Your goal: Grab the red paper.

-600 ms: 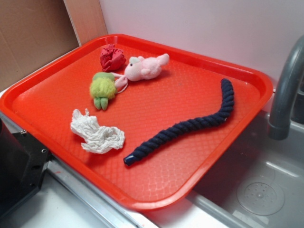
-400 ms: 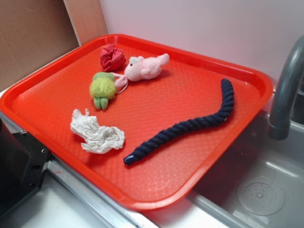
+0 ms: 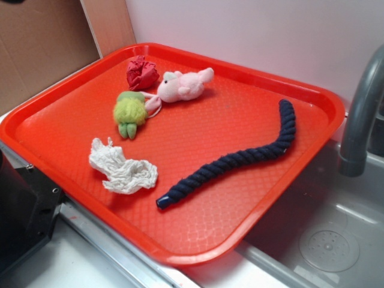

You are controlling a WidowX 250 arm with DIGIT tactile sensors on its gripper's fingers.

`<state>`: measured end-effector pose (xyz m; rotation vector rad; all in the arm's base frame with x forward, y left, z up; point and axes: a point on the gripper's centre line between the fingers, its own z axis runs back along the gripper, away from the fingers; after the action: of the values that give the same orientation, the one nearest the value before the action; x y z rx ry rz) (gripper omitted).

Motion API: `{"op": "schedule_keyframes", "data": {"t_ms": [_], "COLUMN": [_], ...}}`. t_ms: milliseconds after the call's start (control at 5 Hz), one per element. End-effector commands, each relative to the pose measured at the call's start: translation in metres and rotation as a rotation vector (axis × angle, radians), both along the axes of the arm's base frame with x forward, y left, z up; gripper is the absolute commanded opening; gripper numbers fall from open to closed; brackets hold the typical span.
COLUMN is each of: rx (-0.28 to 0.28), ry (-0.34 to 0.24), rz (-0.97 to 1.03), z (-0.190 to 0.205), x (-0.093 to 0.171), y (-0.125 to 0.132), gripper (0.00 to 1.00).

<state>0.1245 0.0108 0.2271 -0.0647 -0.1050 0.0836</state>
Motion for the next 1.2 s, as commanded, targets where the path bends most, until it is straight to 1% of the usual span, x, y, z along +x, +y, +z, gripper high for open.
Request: {"op": "schedule_keyframes", "data": {"t_ms": [0,200,400,600,800,1000], "rx": [0.021,0.023,0.068,0.122,0.111,0.129], "ry": [-0.115,-0.133,-0.161,-0.147,-0.127,-0.107], "rz": [0.008,-0.005,0.02,0.064,0.082,0.07], "z": [-0.037,-0.062,-0.087,-0.117,-0.141,-0.159], "x": [0.027,0.047,0.071,0.105,0.131,0.146], "y": [0.036,0.048,0.056,0.07,0.083,0.088], "gripper": [1.0,1.0,1.0,1.0,1.0,1.0]}}
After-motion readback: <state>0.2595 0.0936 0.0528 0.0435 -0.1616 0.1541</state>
